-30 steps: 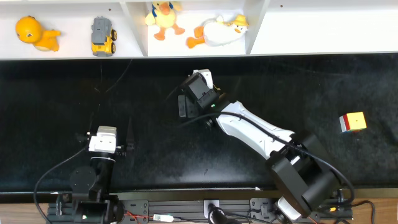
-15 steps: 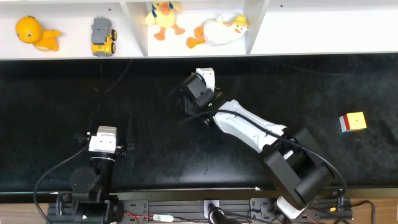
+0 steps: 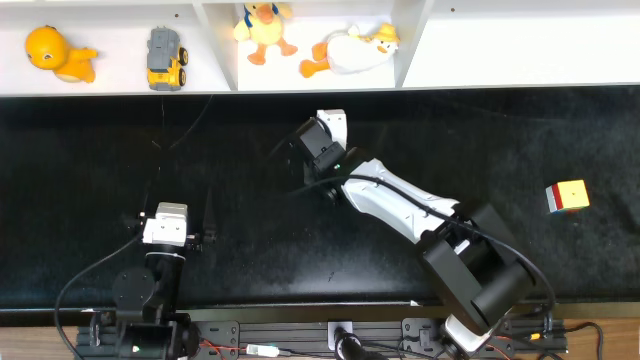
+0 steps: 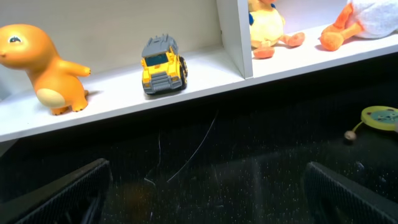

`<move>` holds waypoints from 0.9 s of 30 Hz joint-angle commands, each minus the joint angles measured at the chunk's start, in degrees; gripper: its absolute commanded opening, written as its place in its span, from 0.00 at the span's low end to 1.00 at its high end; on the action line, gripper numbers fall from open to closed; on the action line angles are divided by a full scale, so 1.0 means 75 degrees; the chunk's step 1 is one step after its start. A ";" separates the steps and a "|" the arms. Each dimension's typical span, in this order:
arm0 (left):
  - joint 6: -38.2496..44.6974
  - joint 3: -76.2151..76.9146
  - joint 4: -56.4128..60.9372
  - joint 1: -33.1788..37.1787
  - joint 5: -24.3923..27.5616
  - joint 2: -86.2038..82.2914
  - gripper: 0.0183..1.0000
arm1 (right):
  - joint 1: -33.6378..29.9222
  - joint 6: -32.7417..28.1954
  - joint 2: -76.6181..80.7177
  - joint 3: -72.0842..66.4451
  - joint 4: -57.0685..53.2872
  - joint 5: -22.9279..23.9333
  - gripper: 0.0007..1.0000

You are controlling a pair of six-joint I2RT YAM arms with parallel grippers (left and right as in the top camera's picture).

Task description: Store Toys

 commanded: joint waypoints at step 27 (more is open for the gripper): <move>0.0114 -0.0050 0.0012 -0.0026 -0.0061 -0.0099 1.00 | -0.2614 -0.0877 -0.4841 -0.2343 -0.2465 0.0466 0.04</move>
